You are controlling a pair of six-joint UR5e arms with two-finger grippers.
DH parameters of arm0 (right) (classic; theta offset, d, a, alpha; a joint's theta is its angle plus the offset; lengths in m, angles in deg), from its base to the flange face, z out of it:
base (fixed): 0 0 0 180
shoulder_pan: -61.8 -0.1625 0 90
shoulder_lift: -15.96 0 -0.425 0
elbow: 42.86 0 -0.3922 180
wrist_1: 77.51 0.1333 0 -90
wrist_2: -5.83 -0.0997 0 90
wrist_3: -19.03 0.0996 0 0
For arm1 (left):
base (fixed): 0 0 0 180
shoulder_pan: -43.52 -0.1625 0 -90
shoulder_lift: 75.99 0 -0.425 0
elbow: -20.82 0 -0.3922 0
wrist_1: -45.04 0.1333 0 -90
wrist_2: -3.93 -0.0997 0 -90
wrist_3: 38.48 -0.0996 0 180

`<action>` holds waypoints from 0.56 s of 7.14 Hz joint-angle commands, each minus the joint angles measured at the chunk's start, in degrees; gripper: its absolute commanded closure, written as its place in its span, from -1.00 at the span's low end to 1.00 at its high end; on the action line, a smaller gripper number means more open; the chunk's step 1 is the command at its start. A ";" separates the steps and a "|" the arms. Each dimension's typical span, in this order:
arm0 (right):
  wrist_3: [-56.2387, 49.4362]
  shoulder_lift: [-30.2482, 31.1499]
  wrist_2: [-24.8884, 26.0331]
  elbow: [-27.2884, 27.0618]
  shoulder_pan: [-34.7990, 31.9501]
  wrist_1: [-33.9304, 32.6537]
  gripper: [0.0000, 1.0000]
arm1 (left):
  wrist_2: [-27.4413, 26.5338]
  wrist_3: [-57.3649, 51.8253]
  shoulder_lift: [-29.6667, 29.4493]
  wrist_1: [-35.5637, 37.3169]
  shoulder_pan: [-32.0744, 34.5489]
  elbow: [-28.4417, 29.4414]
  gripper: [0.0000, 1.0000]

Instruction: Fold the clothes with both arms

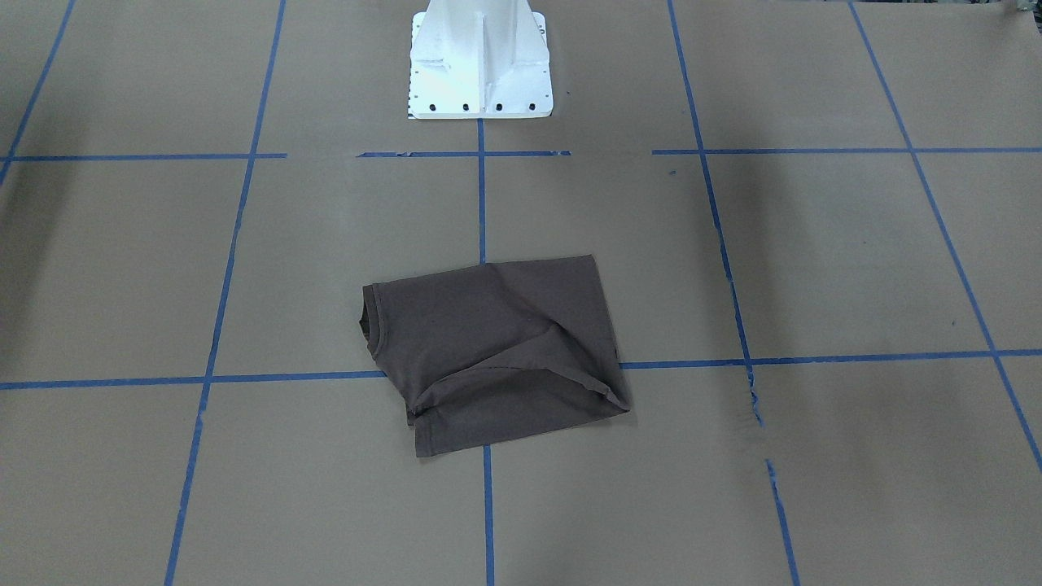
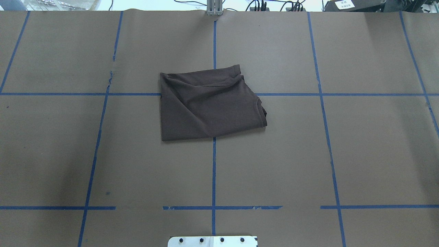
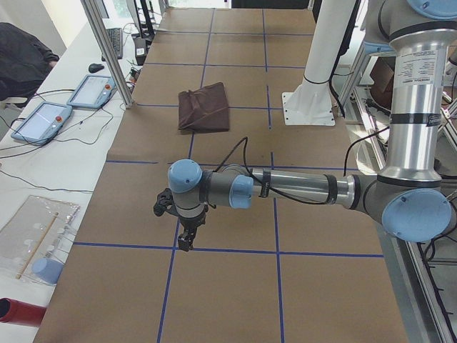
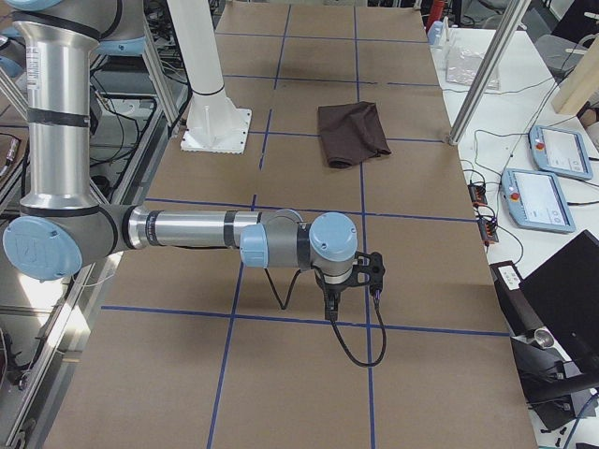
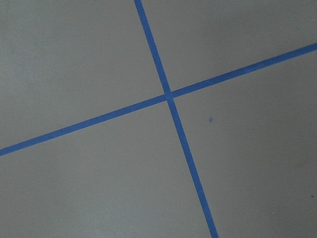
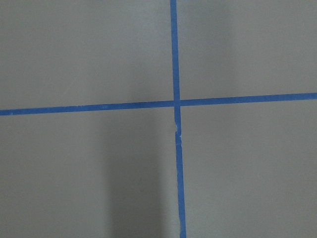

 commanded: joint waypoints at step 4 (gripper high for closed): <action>2.54 0.52 -0.17 -1.06 0.07 0.40 -1.00 | 0.00 10.21 0.32 -0.61 0.00 0.11 -1.00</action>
